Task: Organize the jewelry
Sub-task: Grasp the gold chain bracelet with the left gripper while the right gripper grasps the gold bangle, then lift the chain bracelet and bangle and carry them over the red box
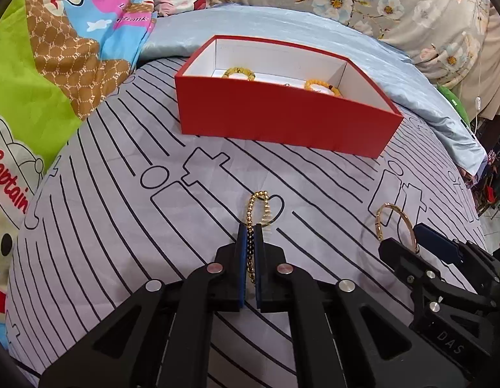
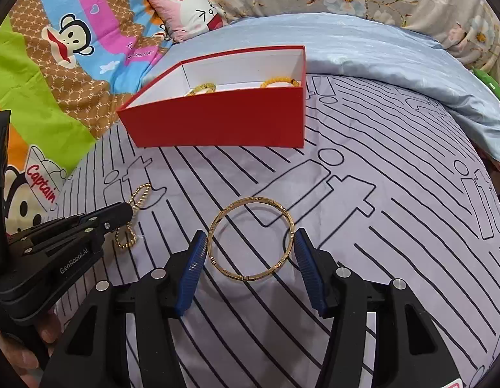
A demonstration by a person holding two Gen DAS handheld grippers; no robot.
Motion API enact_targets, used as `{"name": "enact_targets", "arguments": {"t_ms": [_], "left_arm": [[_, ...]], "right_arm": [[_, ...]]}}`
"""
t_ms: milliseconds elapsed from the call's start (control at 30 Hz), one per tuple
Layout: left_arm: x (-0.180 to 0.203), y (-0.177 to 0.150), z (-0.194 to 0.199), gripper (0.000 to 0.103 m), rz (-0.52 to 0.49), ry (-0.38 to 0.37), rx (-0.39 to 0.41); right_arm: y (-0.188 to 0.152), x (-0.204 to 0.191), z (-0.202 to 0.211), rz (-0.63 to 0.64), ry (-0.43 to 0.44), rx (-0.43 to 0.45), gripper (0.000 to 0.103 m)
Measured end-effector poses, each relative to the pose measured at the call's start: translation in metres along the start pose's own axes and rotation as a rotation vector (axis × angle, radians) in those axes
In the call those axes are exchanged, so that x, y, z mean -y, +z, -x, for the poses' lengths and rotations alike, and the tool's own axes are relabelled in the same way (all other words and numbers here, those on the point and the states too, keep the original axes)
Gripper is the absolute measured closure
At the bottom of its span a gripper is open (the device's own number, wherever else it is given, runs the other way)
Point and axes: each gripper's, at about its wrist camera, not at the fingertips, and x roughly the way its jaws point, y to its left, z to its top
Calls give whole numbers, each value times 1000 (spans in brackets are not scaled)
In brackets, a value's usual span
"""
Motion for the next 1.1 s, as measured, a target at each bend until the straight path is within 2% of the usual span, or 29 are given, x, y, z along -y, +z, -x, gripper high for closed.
{"name": "enact_targets", "arguments": {"t_ms": [533, 1100], "left_arm": [[4, 39, 36, 100, -26, 8, 87], [18, 115, 67, 99, -74, 36, 242]], "right_arm": [[37, -16, 22, 44, 25, 90, 49], [108, -26, 48, 82, 52, 217, 49]]}}
